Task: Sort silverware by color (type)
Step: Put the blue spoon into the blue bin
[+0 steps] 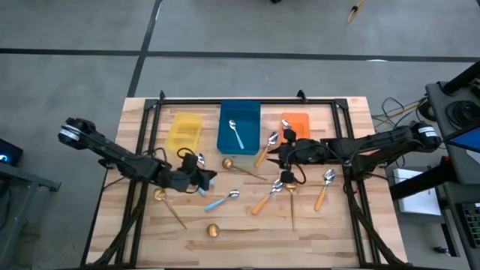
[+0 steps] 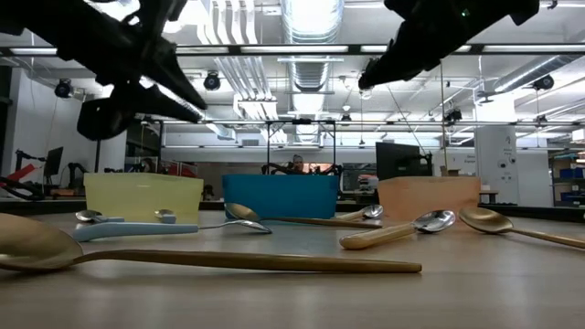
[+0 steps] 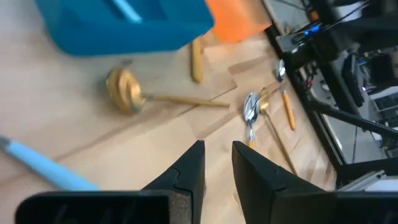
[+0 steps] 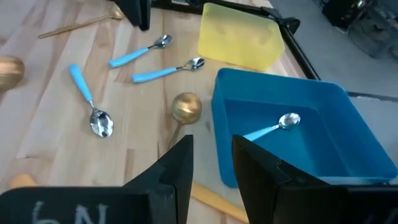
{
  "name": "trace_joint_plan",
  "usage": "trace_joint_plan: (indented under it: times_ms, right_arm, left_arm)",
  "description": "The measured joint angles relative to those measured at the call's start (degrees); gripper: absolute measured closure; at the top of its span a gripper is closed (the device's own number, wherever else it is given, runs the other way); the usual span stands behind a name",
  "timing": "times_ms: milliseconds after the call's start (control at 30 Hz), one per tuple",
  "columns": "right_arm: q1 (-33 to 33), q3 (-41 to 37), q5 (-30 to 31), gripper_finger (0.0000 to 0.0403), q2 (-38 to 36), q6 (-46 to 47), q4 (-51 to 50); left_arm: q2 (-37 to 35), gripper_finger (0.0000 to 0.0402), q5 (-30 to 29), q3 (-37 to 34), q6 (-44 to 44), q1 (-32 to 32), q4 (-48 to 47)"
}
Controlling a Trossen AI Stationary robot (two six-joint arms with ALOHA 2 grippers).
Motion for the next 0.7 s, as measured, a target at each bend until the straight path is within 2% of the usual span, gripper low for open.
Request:
trace_joint_plan:
  times_ms: [200, 500, 700]
  right_arm:
    - [0.0, 0.0, 0.0, 0.0303, -1.06, -2.12, -0.87]
    - [0.0, -0.02, 0.0, 0.0303, -1.98, -5.51, -1.12]
    - [-0.03, -0.02, 0.0, 0.0303, -2.32, -7.13, -0.68]
  left_arm:
    - [3.12, 0.0374, 3.52, 2.64, -5.63, 0.36, -6.66]
    - [8.81, 0.0401, 8.32, 13.13, -16.14, 0.6, -34.07]
    - [13.6, 0.0401, 12.5, 16.85, -17.38, 2.94, -38.4]
